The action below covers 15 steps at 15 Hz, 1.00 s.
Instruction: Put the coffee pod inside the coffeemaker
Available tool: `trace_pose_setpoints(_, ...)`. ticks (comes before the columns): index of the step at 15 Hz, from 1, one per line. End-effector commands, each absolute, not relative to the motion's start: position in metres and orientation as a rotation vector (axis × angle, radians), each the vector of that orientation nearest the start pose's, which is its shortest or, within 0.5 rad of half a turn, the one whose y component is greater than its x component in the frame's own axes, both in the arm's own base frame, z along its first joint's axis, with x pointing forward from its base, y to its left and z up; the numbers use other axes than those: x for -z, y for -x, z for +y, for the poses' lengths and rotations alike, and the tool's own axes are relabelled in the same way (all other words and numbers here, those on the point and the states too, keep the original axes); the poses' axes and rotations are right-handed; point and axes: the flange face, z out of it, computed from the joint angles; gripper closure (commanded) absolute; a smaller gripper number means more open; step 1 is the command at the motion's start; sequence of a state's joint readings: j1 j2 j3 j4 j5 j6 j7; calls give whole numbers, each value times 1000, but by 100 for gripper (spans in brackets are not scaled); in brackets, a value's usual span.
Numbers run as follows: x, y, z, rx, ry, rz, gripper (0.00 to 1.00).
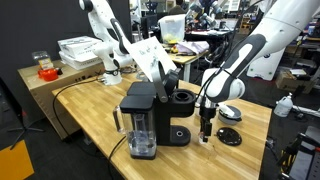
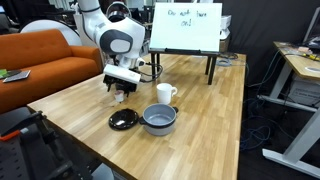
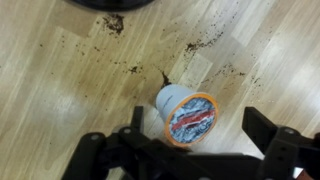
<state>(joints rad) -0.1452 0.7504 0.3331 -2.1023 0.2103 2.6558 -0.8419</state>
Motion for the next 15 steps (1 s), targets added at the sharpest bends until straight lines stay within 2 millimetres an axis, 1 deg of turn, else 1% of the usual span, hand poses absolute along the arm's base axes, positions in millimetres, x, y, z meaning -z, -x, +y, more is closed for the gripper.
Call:
trace_pose_setpoints(1, -59, -529, 109, -125, 2572, -1029, 0)
trace_pose_setpoints(3, -57, -528, 110, -137, 2567, -1030, 0)
trace_pose_setpoints(5, -56, -528, 109, -142, 2563, -1017, 26)
trace_pose_setpoints(8, -55, -530, 108, -146, 2558, -1013, 48)
trace_pose_setpoints(11, -58, -534, 108, -149, 2552, -1015, 68)
trace_pose_setpoints(12, -59, -535, 109, -154, 2551, -1017, 73)
trace_pose_setpoints(15, -66, -535, 105, -150, 2566, -1004, 77)
